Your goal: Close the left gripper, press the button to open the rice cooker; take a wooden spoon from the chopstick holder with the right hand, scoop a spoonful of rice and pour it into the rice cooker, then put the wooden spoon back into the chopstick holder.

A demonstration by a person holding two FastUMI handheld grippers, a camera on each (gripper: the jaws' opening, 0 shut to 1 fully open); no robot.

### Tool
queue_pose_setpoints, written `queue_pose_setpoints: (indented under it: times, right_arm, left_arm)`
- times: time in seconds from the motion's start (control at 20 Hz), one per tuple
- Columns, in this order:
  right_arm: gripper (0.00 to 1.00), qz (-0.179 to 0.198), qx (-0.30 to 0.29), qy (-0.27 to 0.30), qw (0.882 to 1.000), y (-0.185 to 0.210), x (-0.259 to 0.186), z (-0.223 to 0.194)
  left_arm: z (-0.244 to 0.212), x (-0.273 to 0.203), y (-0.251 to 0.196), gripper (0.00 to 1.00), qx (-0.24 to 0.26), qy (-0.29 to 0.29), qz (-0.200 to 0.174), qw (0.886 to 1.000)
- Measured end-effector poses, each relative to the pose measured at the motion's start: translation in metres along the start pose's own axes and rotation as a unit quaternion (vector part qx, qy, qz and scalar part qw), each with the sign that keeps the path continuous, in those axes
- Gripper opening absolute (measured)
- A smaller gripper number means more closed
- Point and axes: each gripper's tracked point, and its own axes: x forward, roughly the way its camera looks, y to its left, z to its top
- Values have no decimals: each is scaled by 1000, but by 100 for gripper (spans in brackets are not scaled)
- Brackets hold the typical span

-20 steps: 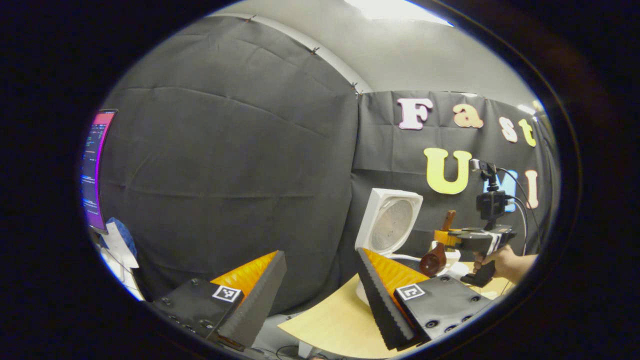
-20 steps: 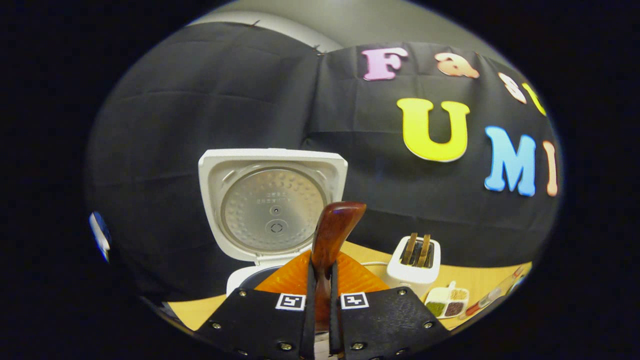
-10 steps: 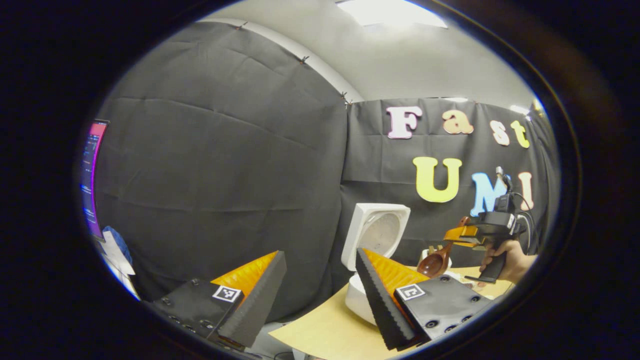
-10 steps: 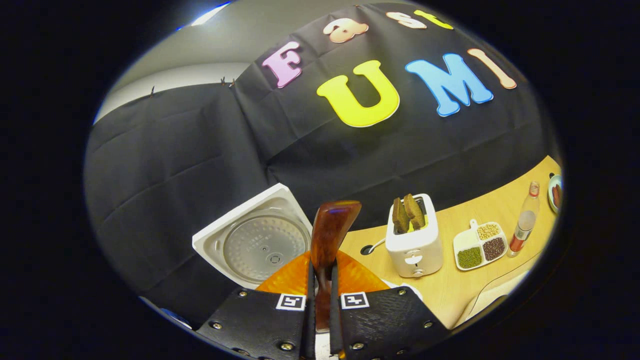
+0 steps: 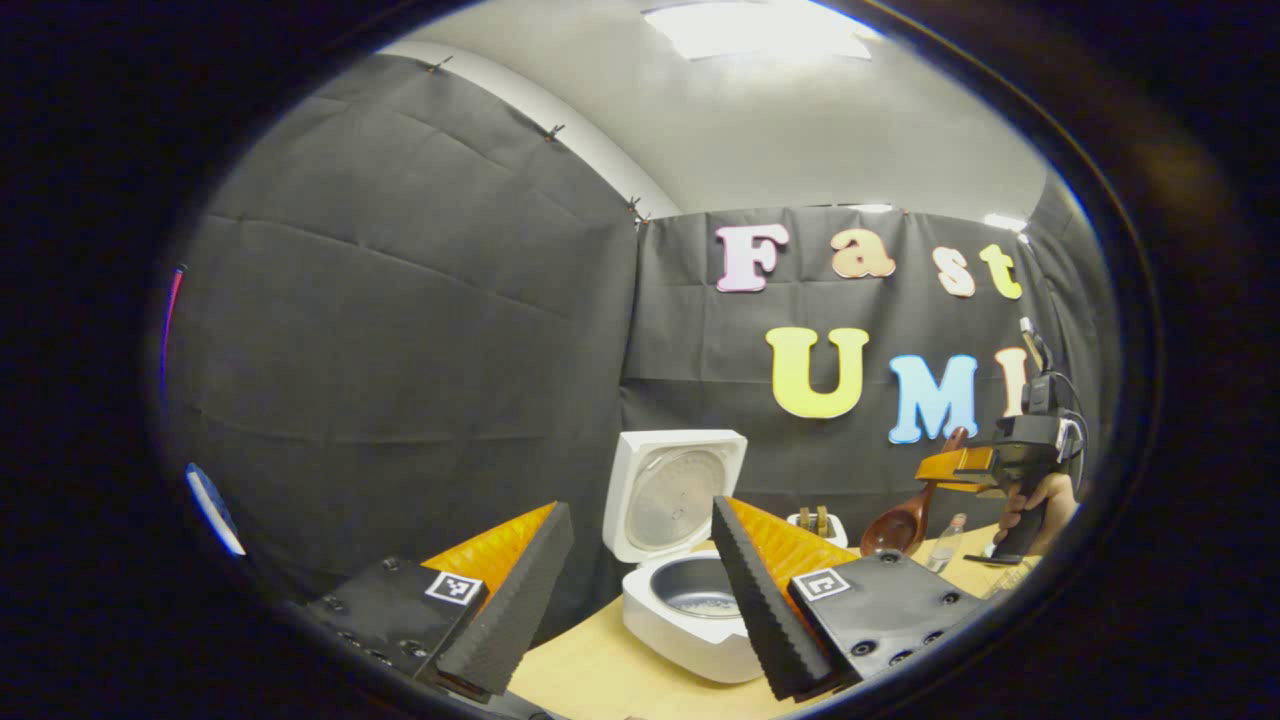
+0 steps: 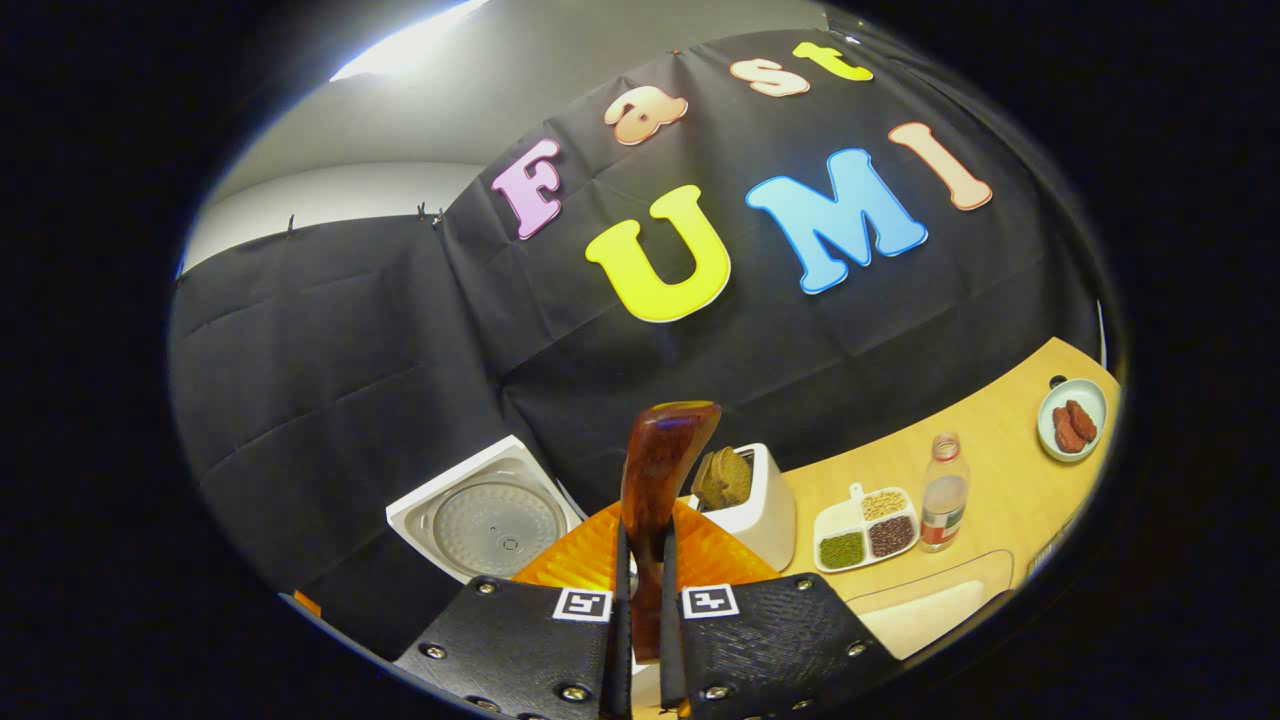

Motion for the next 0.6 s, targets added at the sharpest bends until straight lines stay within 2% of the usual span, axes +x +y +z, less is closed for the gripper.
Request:
queue_pose_setpoints:
  times: [0.2,0.6]
  right_arm:
    - [11,-26,-6,-22,999,-42,-34,32]
    - [11,-91,-10,-47,995,-141,-87,71]
  left_arm:
    - [7,5,-37,96,-6,-7,-25,1000]
    - [6,14,-118,99,-6,-15,-80,997]
